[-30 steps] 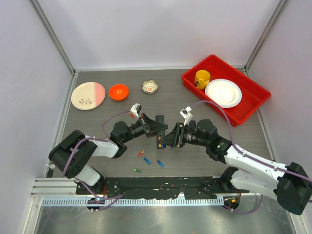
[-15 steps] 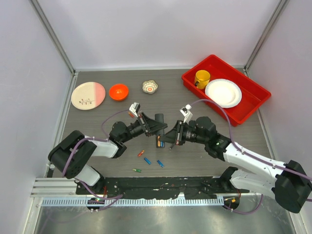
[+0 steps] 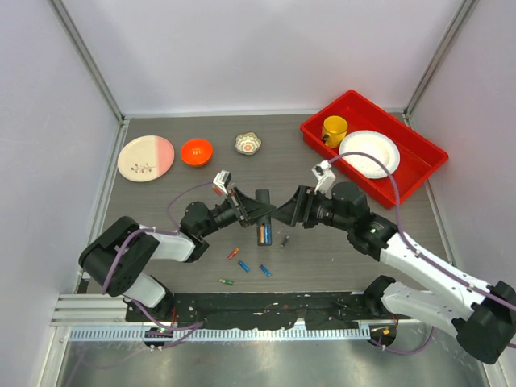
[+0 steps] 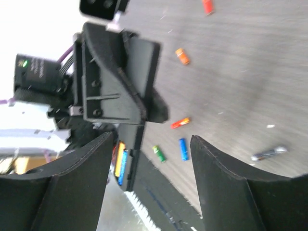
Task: Load the batteries into the remote control
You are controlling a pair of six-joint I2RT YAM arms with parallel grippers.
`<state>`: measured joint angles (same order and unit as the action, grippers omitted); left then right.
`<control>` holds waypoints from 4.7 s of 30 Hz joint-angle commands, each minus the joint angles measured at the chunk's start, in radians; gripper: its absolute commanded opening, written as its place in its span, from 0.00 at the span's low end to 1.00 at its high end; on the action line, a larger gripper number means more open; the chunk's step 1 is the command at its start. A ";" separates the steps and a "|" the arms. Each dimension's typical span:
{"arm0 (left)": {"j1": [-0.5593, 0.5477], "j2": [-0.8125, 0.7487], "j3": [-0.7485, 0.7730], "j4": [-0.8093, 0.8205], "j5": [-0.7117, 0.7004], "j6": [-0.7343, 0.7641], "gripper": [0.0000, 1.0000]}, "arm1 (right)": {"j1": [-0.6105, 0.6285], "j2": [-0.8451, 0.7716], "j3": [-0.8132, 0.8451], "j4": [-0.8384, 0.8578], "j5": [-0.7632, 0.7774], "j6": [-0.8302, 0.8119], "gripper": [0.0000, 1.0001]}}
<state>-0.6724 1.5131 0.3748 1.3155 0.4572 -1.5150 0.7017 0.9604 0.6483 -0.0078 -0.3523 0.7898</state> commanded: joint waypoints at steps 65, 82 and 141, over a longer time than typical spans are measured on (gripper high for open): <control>0.022 0.100 -0.053 0.223 -0.155 0.070 0.00 | -0.029 0.223 0.321 -0.588 0.570 -0.261 0.02; -0.056 0.226 0.055 0.222 -0.393 0.076 0.00 | 0.252 0.256 0.571 -0.943 0.423 -0.268 0.01; -0.104 0.182 0.050 0.100 -0.370 0.018 0.00 | 0.338 0.399 0.445 -0.686 0.593 -0.189 0.01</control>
<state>-0.7704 1.7382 0.4110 1.3029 0.0799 -1.5059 1.0321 1.3426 1.0954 -0.7216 0.2272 0.5858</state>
